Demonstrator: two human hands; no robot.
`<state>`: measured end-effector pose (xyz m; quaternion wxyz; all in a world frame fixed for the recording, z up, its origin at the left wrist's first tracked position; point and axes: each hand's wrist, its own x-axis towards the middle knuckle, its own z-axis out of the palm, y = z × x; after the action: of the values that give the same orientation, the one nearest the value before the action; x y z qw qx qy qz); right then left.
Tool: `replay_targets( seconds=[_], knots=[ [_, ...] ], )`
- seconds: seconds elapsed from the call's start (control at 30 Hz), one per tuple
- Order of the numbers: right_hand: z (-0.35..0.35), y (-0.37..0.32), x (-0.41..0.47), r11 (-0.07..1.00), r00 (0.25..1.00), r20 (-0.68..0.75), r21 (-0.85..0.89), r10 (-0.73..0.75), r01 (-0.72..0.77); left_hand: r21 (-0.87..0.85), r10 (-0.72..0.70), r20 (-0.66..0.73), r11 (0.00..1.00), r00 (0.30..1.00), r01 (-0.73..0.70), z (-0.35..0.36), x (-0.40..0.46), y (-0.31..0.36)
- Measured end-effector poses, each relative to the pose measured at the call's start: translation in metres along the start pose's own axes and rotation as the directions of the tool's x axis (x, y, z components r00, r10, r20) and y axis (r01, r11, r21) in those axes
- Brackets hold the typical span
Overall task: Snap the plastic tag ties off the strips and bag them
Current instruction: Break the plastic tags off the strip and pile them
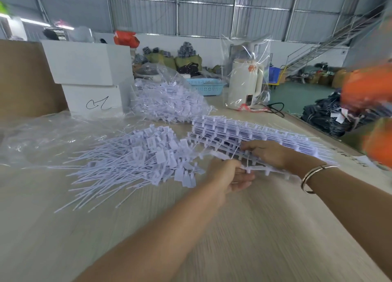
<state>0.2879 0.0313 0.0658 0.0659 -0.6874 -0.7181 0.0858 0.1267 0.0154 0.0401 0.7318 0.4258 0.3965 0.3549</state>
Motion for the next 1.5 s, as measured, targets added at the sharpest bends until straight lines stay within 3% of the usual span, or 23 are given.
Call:
replay_targets(
  seconds=[0.27, 0.37, 0.47, 0.53, 0.57, 0.63, 0.73, 0.8, 0.9, 0.97, 1.0, 1.1, 1.2, 1.43, 1.5],
  knots=[
    [0.005, 0.008, -0.003, 1.000, 1.000, -0.007, 0.016, -0.002, 0.002, 0.225, 0.223, -0.093, 0.954, 0.970, -0.198, -0.035, -0.045, 0.026],
    [0.006, 0.005, -0.007, 0.999, 0.999, -0.029, -0.024, 0.041, -0.042, 0.457, 0.349, -0.088, 0.846, 0.933, -0.273, -0.053, -0.056, 0.029],
    [0.002, 0.001, -0.014, 0.999, 0.996, -0.094, 0.041, 0.002, 0.002, 0.595, 0.471, 0.018, 0.704, 0.882, -0.388, -0.074, -0.065, 0.037],
    [0.002, 0.000, -0.014, 0.998, 0.972, -0.235, 0.052, -0.027, 0.040, 0.630, 0.455, 0.135, 0.647, 0.880, -0.430, -0.087, -0.071, 0.043],
    [0.002, -0.001, -0.013, 0.983, 0.945, -0.326, 0.174, -0.003, 0.063, 0.642, 0.434, 0.173, 0.632, 0.884, -0.435, -0.093, -0.074, 0.047],
    [0.004, -0.006, -0.011, 0.845, 0.893, -0.410, 0.531, 0.188, 0.066, 0.665, 0.414, 0.234, 0.592, 0.880, -0.456, -0.106, -0.078, 0.054],
    [0.011, -0.011, -0.006, 0.535, 0.909, -0.264, 0.843, 0.323, 0.054, 0.685, 0.372, 0.316, 0.546, 0.873, -0.481, -0.124, -0.086, 0.063],
    [0.016, -0.016, -0.006, 0.336, 0.883, -0.261, 0.933, 0.390, 0.128, 0.704, 0.322, 0.346, 0.532, 0.881, -0.471, -0.137, -0.091, 0.065],
    [0.019, -0.022, -0.008, 0.218, 0.749, -0.359, 0.933, 0.557, 0.285, 0.830, 0.229, 0.301, 0.416, 0.926, -0.373, -0.160, -0.092, 0.063],
    [0.023, -0.032, -0.009, 0.313, 0.753, -0.398, 0.912, 0.524, 0.264, 0.885, 0.139, 0.268, 0.355, 0.953, -0.301, -0.172, -0.091, 0.059],
    [0.025, -0.040, -0.009, 0.394, 0.797, -0.407, 0.889, 0.446, 0.234, 0.904, 0.101, 0.266, 0.320, 0.959, -0.285, -0.175, -0.091, 0.058],
    [0.036, -0.071, -0.013, 0.587, 0.964, -0.254, 0.793, 0.074, 0.163, 0.948, -0.013, 0.282, 0.158, 0.959, -0.277, -0.175, -0.088, 0.055],
    [0.050, -0.090, -0.016, 0.802, 0.967, -0.119, 0.540, -0.226, 0.254, 0.962, -0.041, 0.270, 0.060, 0.962, -0.267, -0.175, -0.084, 0.053],
    [0.065, -0.090, -0.022, 0.894, 0.915, -0.199, 0.217, -0.352, 0.392, 0.965, 0.120, 0.262, 0.002, 0.958, -0.264, -0.184, -0.078, 0.041],
    [0.069, -0.092, -0.024, 0.894, 0.910, -0.212, 0.205, -0.356, 0.398, 0.959, 0.156, 0.269, 0.053, 0.951, -0.280, -0.184, -0.078, 0.040]
  ],
)
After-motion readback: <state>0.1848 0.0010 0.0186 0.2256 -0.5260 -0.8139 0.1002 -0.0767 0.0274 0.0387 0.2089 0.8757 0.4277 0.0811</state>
